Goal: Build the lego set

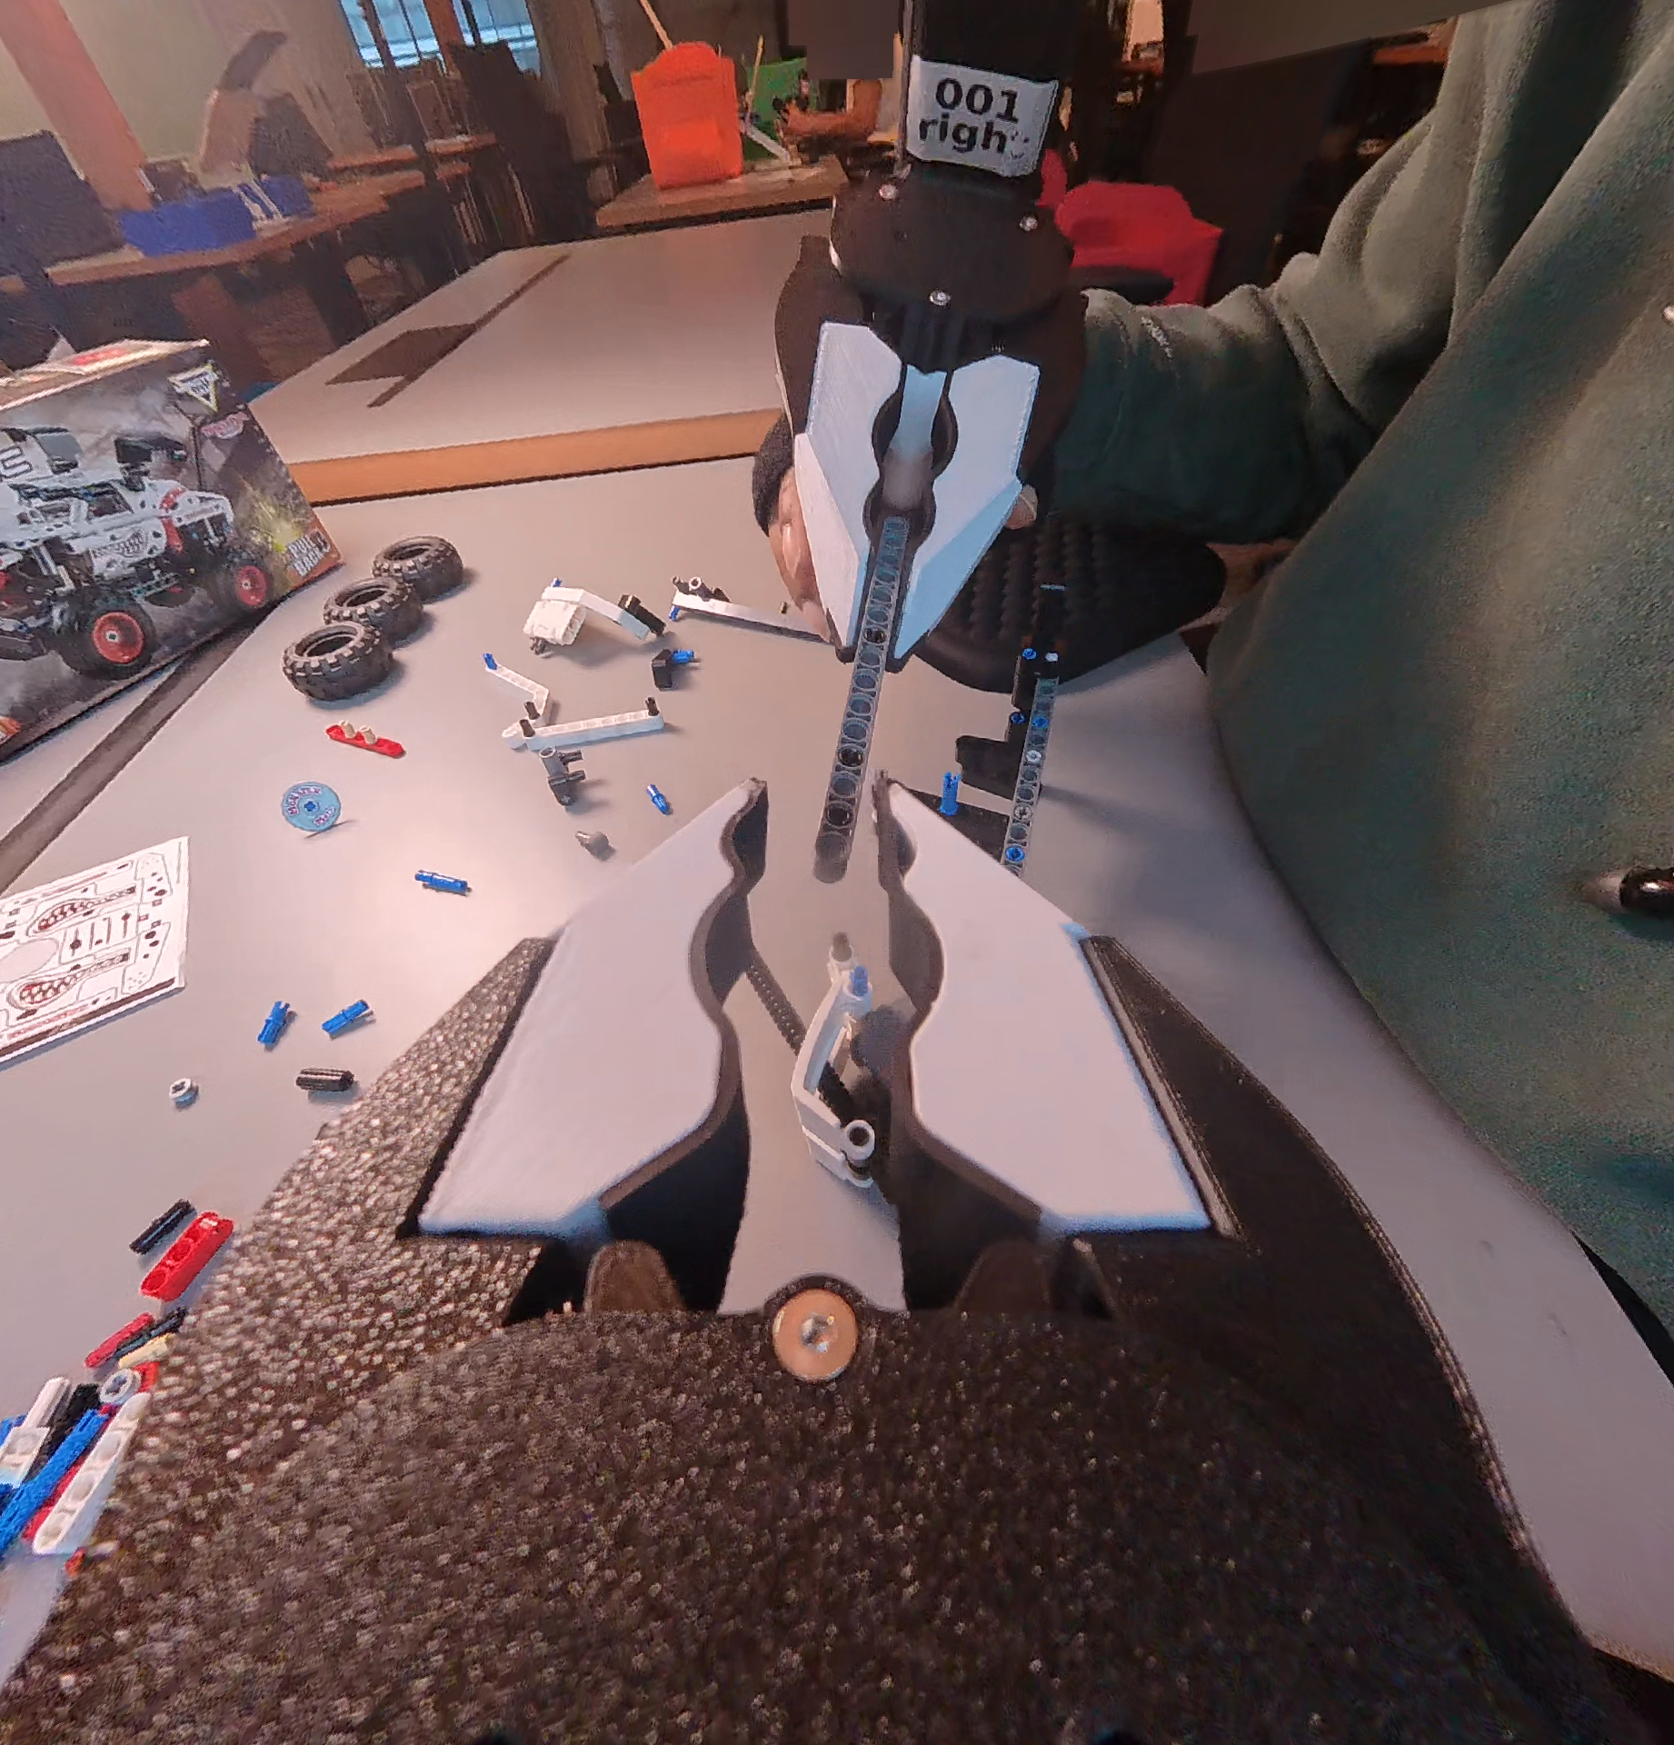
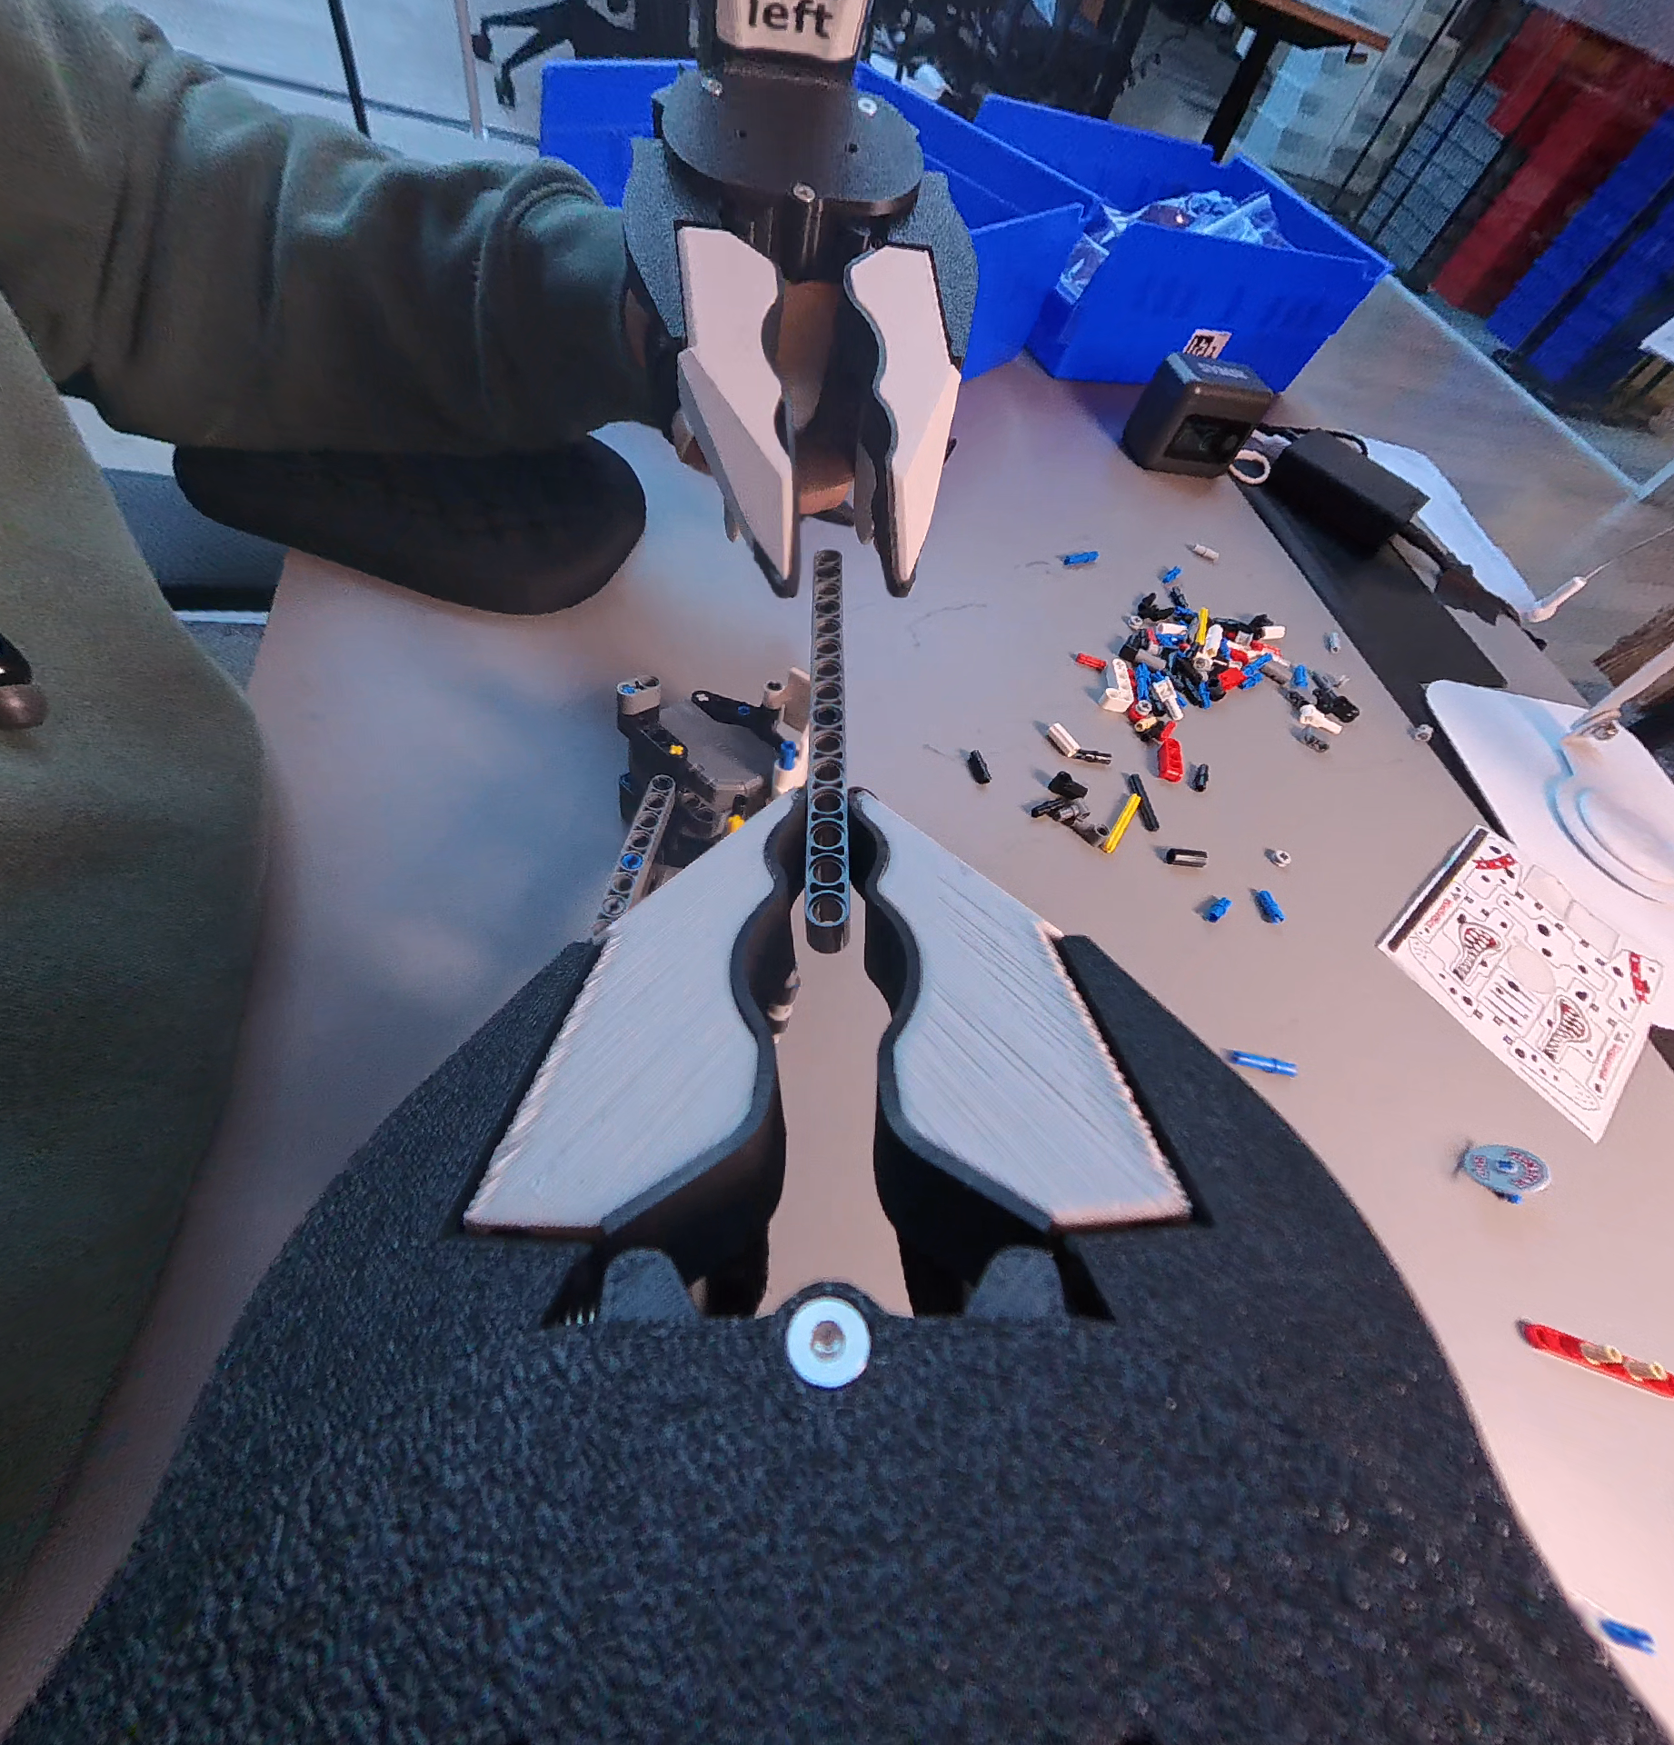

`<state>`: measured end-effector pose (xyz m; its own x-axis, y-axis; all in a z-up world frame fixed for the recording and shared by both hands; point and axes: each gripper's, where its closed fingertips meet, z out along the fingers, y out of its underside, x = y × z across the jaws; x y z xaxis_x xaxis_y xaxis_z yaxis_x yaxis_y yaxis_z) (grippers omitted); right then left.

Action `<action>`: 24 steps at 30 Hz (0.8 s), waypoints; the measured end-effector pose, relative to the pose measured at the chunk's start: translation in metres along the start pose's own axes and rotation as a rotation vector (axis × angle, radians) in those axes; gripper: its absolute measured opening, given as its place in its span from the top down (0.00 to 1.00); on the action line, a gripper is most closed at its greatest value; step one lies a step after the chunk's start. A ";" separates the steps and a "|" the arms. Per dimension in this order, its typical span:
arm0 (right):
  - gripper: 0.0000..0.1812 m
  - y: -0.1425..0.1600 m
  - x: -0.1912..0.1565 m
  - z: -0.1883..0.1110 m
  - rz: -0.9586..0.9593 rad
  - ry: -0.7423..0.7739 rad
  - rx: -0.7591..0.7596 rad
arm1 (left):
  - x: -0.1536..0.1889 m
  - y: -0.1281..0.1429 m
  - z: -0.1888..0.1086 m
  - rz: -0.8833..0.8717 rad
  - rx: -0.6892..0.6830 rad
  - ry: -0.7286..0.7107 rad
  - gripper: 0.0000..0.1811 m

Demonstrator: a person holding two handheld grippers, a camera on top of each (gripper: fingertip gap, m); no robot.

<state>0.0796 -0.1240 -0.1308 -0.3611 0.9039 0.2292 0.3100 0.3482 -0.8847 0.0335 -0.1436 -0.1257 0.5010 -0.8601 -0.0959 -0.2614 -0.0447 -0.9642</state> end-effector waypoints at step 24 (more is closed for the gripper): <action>0.94 0.000 -0.014 -0.002 0.028 0.012 0.098 | 0.029 0.008 0.004 -0.511 0.028 0.298 0.96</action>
<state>0.0863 -0.1365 -0.1333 -0.3424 0.9162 0.2082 0.2326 0.2974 -0.9260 0.0490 -0.1667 -0.1370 0.3030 -0.8387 0.4525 -0.0238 -0.4813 -0.8762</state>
